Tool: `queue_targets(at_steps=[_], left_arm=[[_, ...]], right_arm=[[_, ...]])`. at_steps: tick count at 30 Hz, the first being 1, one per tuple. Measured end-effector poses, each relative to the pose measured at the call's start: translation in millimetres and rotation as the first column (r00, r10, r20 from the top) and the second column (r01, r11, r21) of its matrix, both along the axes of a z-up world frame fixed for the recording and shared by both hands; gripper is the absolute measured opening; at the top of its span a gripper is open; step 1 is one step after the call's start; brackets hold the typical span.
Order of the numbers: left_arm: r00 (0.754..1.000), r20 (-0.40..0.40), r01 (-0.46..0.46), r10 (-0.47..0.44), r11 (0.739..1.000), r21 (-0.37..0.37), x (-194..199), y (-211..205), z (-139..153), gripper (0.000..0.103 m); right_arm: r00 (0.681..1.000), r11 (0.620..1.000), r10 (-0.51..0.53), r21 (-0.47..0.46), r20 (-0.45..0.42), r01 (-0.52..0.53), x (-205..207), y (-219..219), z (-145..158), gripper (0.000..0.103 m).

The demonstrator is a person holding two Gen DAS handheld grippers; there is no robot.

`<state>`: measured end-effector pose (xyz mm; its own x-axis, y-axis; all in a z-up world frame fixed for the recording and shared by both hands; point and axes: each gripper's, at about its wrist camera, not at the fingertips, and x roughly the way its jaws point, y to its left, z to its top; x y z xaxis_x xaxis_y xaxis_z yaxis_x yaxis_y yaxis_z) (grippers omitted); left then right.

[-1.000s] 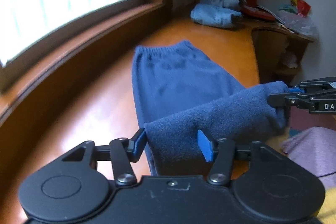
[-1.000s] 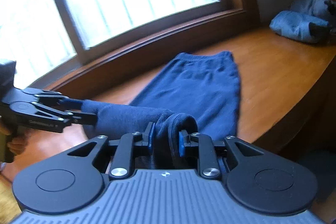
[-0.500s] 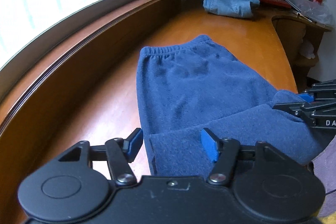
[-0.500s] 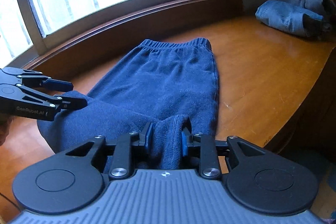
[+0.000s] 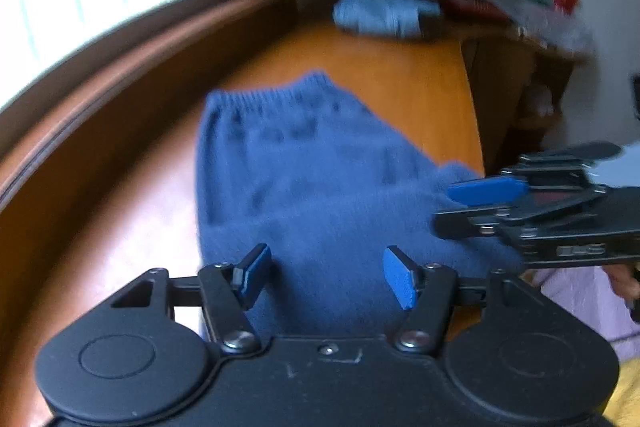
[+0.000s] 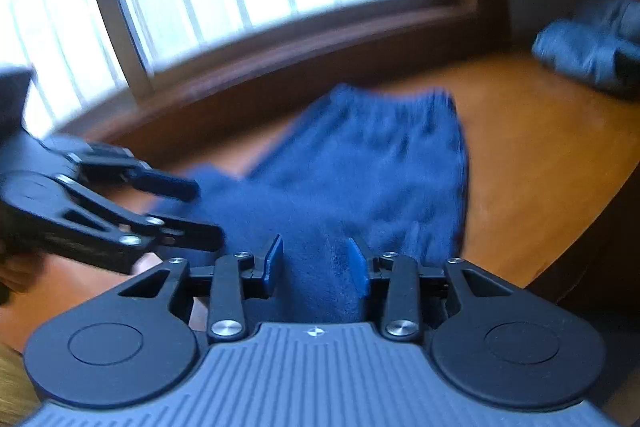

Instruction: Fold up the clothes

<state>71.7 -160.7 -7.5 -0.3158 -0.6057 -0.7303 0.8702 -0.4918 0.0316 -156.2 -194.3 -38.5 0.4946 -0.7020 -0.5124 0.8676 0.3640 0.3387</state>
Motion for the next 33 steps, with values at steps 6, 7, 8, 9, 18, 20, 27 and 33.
queue_targets(at_steps=[6,7,8,9,18,20,27,33], left_arm=[[1.000,-0.019,-0.004,0.004,1.000,0.019,3.9,-6.2,-6.2,0.063],[1.000,-0.015,-0.001,0.002,1.000,0.018,3.7,-5.3,-6.8,0.063],[1.000,-0.012,0.000,0.000,1.000,0.016,3.2,-4.3,-7.4,0.064],[1.000,-0.010,-0.001,0.001,1.000,0.013,2.3,-3.3,-7.8,0.064],[0.999,-0.015,-0.030,0.030,1.000,0.007,2.9,-1.3,-9.6,0.065],[0.999,-0.015,-0.037,0.037,0.999,0.009,4.7,-1.3,-9.2,0.065],[0.998,-0.025,-0.050,0.050,0.999,0.017,7.3,-3.1,-9.5,0.065],[0.999,-0.021,-0.045,0.046,0.999,0.012,5.5,-3.0,-10.2,0.066]], right_arm=[[0.990,0.993,-0.090,0.092,0.109,0.080,-29.7,-31.8,-22.4,0.025],[0.983,0.987,-0.140,0.097,0.122,0.128,-39.6,-31.4,-20.1,0.027],[0.978,0.983,-0.169,0.095,0.122,0.158,-48.1,-26.8,-16.8,0.029],[0.973,0.978,-0.198,0.092,0.122,0.187,-56.6,-22.2,-13.5,0.029],[0.981,0.972,-0.129,0.217,0.148,0.095,-67.8,-28.7,-21.9,0.030],[0.980,0.973,-0.102,0.223,0.173,0.062,-59.8,-35.1,-25.2,0.003],[0.971,0.965,-0.179,0.221,0.159,0.141,-69.0,-54.2,-31.1,0.007],[0.918,0.956,-0.256,0.221,0.304,0.193,-101.3,-33.1,-22.3,0.030]])
